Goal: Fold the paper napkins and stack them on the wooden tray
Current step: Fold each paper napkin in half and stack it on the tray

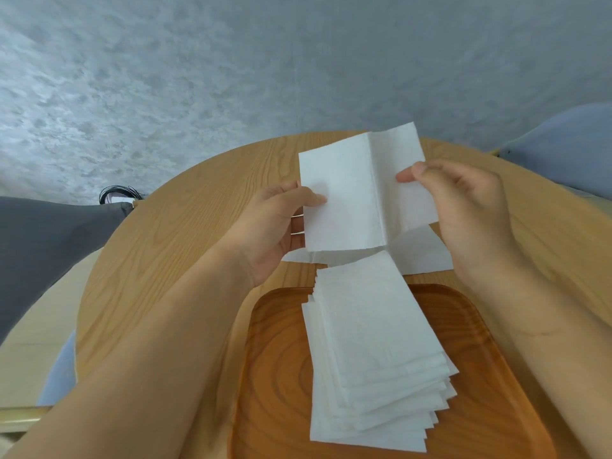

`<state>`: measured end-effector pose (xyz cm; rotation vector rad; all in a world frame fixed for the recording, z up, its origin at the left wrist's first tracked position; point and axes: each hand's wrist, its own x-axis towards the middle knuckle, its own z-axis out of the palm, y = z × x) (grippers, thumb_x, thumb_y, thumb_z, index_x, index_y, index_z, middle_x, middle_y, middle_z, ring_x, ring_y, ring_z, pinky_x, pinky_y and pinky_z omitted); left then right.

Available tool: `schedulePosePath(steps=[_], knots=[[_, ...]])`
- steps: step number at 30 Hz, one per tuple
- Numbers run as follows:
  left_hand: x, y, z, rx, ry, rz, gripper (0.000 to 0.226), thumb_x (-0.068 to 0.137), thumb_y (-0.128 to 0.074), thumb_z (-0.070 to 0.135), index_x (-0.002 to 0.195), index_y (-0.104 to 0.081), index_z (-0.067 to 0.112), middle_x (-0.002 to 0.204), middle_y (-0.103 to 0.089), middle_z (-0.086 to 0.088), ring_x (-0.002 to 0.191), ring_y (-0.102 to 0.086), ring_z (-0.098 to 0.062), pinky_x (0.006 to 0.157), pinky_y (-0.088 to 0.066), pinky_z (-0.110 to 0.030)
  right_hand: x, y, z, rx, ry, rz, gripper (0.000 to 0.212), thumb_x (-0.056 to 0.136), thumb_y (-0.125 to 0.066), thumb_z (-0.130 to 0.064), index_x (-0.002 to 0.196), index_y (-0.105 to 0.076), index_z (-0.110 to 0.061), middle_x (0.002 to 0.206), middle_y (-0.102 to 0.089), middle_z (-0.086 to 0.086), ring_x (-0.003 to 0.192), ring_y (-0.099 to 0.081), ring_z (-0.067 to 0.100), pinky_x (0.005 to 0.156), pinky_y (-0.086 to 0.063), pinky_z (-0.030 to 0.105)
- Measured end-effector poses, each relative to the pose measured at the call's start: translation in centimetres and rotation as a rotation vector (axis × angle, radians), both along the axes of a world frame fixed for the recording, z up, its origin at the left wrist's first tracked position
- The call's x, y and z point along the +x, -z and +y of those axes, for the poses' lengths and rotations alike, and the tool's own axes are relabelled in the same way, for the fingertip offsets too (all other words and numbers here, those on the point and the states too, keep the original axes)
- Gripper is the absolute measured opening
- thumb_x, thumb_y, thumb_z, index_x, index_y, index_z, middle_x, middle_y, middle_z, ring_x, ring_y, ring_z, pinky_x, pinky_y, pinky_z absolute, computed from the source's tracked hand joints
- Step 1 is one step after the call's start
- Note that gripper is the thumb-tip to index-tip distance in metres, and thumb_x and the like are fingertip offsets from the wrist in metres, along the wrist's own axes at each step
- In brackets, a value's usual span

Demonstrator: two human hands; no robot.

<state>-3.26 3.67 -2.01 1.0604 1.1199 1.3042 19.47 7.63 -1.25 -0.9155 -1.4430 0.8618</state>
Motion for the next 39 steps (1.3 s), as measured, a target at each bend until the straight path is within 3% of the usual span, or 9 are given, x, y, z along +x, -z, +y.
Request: schedulePosePath(steps=[2,8,13,17,20,24,31,36,39], knots=[[-0.1,0.0,0.1,-0.012,-0.042,-0.023,0.027,0.096,-0.061,0.011,0.12,-0.072,0.008,0.108,-0.079,-0.007,0.092,-0.077,-0.022,0.082,-0.063,-0.037,0.1,0.1,0.3,-0.003,0.038,0.002,0.02,0.098,-0.064,-0.027,0.086,-0.08,-0.026,0.091,-0.077,-0.026,0.096,-0.067,-0.014,0.083,-0.047,0.008],[-0.2,0.1,0.2,0.008,-0.094,0.028,0.028,0.096,-0.059,0.01,0.121,-0.072,0.008,0.113,-0.079,-0.009,0.095,-0.077,-0.025,0.085,-0.063,-0.04,0.5,0.1,0.7,-0.05,0.02,0.037,0.019,0.097,-0.065,-0.029,0.09,-0.081,-0.023,0.097,-0.079,-0.021,0.101,-0.069,-0.004,0.104,-0.052,0.039],[0.5,0.1,0.0,0.031,-0.025,0.052,0.028,0.099,-0.057,0.006,0.122,-0.071,0.005,0.115,-0.078,-0.011,0.099,-0.075,-0.027,0.085,-0.063,-0.04,0.3,-0.2,0.6,-0.111,-0.466,0.197,0.035,0.099,-0.047,-0.026,0.113,-0.077,-0.014,0.125,-0.075,0.015,0.12,-0.067,0.03,0.102,-0.05,0.038],[0.9,0.1,-0.1,0.035,-0.003,0.097,0.03,0.101,-0.052,0.005,0.125,-0.071,0.005,0.116,-0.077,-0.013,0.095,-0.074,-0.025,0.085,-0.062,-0.041,0.4,0.1,0.6,-0.136,-0.665,0.164,0.047,0.105,-0.033,-0.031,0.126,-0.068,-0.008,0.133,-0.072,0.015,0.127,-0.066,0.031,0.105,-0.05,0.041],[0.9,0.0,-0.3,0.05,0.016,0.093,0.031,0.104,-0.047,0.006,0.123,-0.072,0.006,0.108,-0.078,-0.009,0.093,-0.074,-0.022,0.083,-0.063,-0.039,0.5,0.3,0.9,-0.135,-0.589,0.151,0.045,0.105,-0.035,-0.032,0.122,-0.07,-0.007,0.13,-0.074,0.012,0.124,-0.068,0.028,0.103,-0.054,0.041],[0.8,-0.3,-0.5,0.058,0.061,0.039,0.032,0.106,-0.046,0.005,0.129,-0.069,0.005,0.114,-0.079,-0.007,0.098,-0.077,-0.021,0.077,-0.063,-0.032,0.4,0.9,1.5,-0.154,-0.34,0.041,0.026,0.099,-0.056,-0.029,0.101,-0.081,-0.021,0.122,-0.078,0.0,0.12,-0.069,0.019,0.106,-0.054,0.046],[0.7,-0.3,-0.6,0.075,0.156,0.024,0.037,0.102,-0.053,0.018,0.135,-0.066,0.008,0.119,-0.077,-0.009,0.102,-0.077,-0.024,0.079,-0.063,-0.034,0.3,0.6,0.9,-0.198,-0.412,0.047,0.025,0.101,-0.059,-0.022,0.099,-0.084,-0.02,0.112,-0.08,0.004,0.103,-0.075,0.019,0.085,-0.057,0.028],[0.5,-0.6,-0.4,-0.014,0.061,-0.012,0.064,0.104,-0.036,0.064,0.131,-0.071,0.018,0.117,-0.079,-0.008,0.101,-0.076,-0.025,0.084,-0.064,-0.038,0.3,0.3,0.6,-0.22,-0.404,0.075,0.023,0.102,-0.062,-0.017,0.098,-0.084,-0.016,0.107,-0.081,0.009,0.096,-0.074,0.021,0.08,-0.058,0.027],[0.4,-0.2,-0.3,0.026,-0.053,0.124,0.047,0.104,-0.055,0.049,0.125,-0.071,0.01,0.112,-0.077,-0.006,0.096,-0.073,-0.026,0.082,-0.06,-0.04,0.2,0.3,0.4,-0.242,-0.441,0.07,0.021,0.1,-0.064,-0.019,0.097,-0.085,-0.014,0.101,-0.081,0.012,0.088,-0.074,0.02,0.076,-0.059,0.024]])
